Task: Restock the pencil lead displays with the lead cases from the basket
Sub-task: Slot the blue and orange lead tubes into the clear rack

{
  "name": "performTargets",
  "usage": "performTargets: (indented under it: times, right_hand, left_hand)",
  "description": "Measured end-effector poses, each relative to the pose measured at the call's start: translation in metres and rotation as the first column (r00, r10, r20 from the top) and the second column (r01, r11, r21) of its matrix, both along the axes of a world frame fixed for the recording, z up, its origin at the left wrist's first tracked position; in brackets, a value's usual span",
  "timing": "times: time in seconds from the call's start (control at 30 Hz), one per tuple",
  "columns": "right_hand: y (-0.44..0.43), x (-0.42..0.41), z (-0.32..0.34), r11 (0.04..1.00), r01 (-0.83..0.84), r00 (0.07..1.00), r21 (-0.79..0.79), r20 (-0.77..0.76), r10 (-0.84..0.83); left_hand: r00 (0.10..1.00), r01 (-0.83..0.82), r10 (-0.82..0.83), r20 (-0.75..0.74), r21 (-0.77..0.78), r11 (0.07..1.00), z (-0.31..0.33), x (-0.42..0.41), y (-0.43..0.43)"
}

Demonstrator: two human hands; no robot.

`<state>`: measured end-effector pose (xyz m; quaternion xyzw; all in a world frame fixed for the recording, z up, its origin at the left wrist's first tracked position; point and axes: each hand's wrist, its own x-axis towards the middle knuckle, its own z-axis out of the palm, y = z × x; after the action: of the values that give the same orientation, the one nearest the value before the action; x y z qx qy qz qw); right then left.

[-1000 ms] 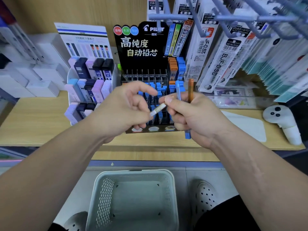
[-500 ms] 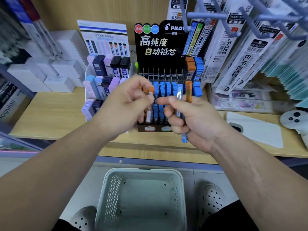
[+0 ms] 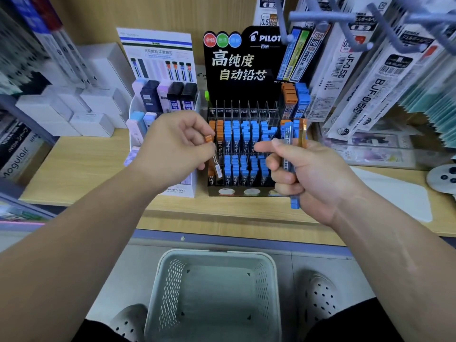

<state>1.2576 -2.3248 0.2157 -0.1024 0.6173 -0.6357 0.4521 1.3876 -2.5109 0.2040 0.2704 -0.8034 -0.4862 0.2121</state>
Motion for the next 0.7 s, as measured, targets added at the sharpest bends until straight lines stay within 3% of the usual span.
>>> performTargets:
  times: [0.33, 0.7]
  right_hand:
    - [0.002, 0.001, 0.000, 1.000, -0.011, 1.000, -0.004, -0.008, 0.011]
    - [0.003, 0.005, -0.002, 0.994, -0.092, 0.996, 0.055, -0.013, 0.093]
  left_hand:
    - [0.999, 0.017, -0.007, 0.039, -0.270, 0.963, -0.010, 0.000, 0.005]
    - [0.997, 0.033, 0.000, 0.079, -0.407, 0.913, -0.009, -0.007, 0.003]
